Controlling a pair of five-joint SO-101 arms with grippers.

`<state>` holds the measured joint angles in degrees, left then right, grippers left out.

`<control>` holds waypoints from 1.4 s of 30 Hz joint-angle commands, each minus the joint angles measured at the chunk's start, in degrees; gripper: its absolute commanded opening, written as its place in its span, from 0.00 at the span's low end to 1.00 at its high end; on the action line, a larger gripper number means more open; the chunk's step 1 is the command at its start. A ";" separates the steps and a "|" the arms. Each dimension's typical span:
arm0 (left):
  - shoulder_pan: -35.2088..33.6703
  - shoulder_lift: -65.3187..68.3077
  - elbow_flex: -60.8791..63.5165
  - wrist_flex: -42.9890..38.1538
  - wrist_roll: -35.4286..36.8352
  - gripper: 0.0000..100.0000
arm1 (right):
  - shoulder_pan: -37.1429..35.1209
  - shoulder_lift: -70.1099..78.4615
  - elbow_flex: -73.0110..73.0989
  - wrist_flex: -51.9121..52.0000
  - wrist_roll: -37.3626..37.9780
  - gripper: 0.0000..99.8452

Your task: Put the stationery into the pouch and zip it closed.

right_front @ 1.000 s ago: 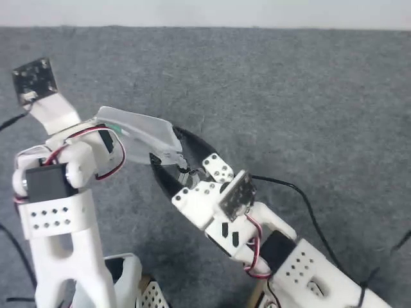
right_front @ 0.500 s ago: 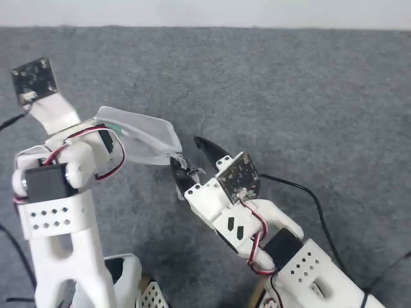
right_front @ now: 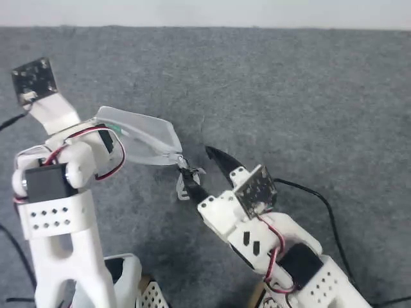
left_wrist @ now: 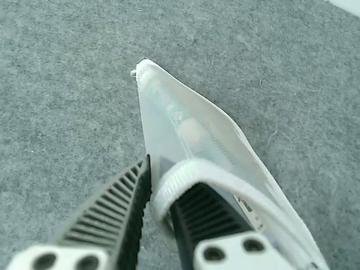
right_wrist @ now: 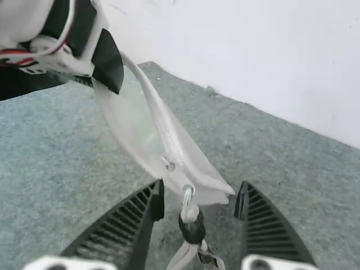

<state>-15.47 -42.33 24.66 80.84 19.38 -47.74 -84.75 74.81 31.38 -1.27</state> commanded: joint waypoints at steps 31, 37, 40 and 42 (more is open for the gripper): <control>-3.25 -2.55 -0.57 -2.90 -0.09 0.01 | 0.57 -6.11 13.89 -9.71 4.40 0.19; -3.34 -2.55 -0.57 -2.90 -0.09 0.01 | 0.57 -6.02 13.54 -7.60 4.48 0.19; -3.34 -2.55 -0.57 -2.90 -0.09 0.01 | 0.57 -6.02 13.45 -7.16 4.57 0.19; -3.34 -2.55 -0.57 -2.90 -0.09 0.01 | 0.57 -6.02 13.45 -7.43 4.57 0.19</control>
<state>-18.29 -42.33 24.66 80.22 19.38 -47.65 -90.11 89.41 24.00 2.59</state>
